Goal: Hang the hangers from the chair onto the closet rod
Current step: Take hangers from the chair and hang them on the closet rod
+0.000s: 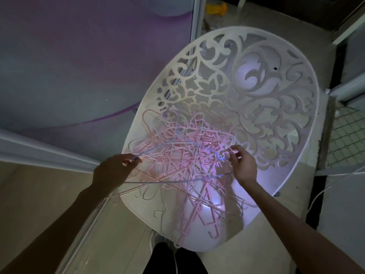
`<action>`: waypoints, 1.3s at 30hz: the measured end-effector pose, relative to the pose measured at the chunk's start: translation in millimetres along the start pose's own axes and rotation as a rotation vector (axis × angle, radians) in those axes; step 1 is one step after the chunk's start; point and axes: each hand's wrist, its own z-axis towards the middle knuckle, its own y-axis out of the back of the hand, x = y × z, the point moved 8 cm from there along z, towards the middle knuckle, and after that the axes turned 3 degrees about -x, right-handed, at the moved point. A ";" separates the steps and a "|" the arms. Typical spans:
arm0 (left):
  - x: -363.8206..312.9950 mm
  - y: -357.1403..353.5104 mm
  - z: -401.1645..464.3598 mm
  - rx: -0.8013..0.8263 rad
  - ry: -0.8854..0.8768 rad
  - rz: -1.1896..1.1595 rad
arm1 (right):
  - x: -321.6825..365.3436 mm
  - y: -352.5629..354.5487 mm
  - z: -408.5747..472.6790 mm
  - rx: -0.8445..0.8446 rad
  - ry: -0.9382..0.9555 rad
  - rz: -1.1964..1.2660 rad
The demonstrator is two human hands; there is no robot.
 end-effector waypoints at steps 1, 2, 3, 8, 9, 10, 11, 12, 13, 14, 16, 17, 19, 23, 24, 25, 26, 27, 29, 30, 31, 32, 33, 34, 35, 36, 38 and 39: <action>7.0 0.5 1.8 -0.002 0.025 0.005 | -2.3 -0.7 0.5 0.020 0.000 -0.007; 11.6 -0.6 3.3 0.007 0.045 0.009 | -3.6 -1.1 1.2 0.035 0.010 -0.011; 16.0 -3.5 4.1 0.023 0.063 0.003 | -2.6 -1.5 0.6 0.042 0.019 -0.008; 22.1 -4.8 3.8 -0.036 0.045 0.011 | 13.3 5.2 -7.7 -0.028 0.092 0.017; 21.7 -1.7 3.6 -0.066 0.026 0.024 | 17.3 9.1 -8.2 -0.042 0.112 0.021; 20.6 1.1 3.5 -0.093 -0.002 0.035 | 22.7 13.1 -8.6 -0.046 0.136 0.034; 18.4 3.8 3.1 -0.108 -0.030 0.042 | 28.0 16.3 -8.4 -0.040 0.158 0.045; 16.8 6.1 3.4 -0.109 -0.051 0.041 | 32.4 18.2 -7.7 -0.024 0.180 0.051; 16.9 6.8 4.5 -0.100 -0.060 0.034 | 36.4 20.0 -6.5 -0.006 0.199 0.054; 18.7 6.9 6.2 -0.086 -0.053 0.024 | 39.3 21.0 -4.8 0.012 0.213 0.057; 22.2 9.2 8.1 -0.059 -0.017 0.002 | 45.6 22.3 -0.5 0.051 0.225 0.042; 23.8 11.3 8.3 -0.065 0.006 -0.020 | 48.5 21.9 2.2 0.070 0.223 0.018; 25.2 14.8 7.1 -0.085 0.034 -0.054 | 52.8 18.1 7.5 0.105 0.203 -0.029; 42.9 -17.9 14.5 0.118 0.119 -0.055 | 47.9 2.8 14.4 0.228 0.026 0.077; 52.2 -29.7 17.2 0.201 0.188 -0.089 | 45.4 0.2 14.8 0.252 -0.015 0.124; 59.0 -39.5 19.7 0.259 0.237 -0.115 | 44.0 -1.4 15.1 0.269 -0.035 0.172; 60.9 -47.3 20.7 0.302 0.260 -0.132 | 43.0 -1.6 15.5 0.276 -0.038 0.213; 58.1 -53.8 19.9 0.347 0.273 -0.127 | 42.3 -1.2 16.5 0.275 -0.027 0.239; 43.6 -59.2 16.1 0.405 0.248 -0.086 | 36.9 1.4 19.3 0.249 -0.007 0.259; 34.6 -59.9 17.0 0.412 0.225 -0.082 | 32.8 4.1 21.8 0.221 -0.006 0.265; 26.3 -60.1 18.9 0.414 0.209 -0.091 | 29.2 8.6 24.0 0.185 -0.008 0.278; 19.4 -60.1 24.4 0.404 0.204 -0.105 | 25.5 12.3 28.0 0.147 -0.007 0.284; 11.7 -57.7 30.6 0.380 0.189 -0.111 | 23.9 16.5 31.2 0.115 0.003 0.289; 2.7 -55.1 36.8 0.362 0.163 -0.090 | 23.6 20.0 34.7 0.092 0.018 0.287; -4.6 -53.1 42.3 0.347 0.146 -0.052 | 22.3 22.0 38.0 0.083 0.026 0.281; -7.9 -50.3 46.0 0.332 0.141 -0.014 | 21.8 21.6 40.2 0.087 0.029 0.263; -11.2 -49.0 51.5 0.320 0.152 -0.014 | 22.4 22.4 42.1 0.104 0.054 0.201; -9.3 -49.6 51.6 0.327 0.155 -0.028 | 23.9 21.6 40.9 0.119 0.085 0.168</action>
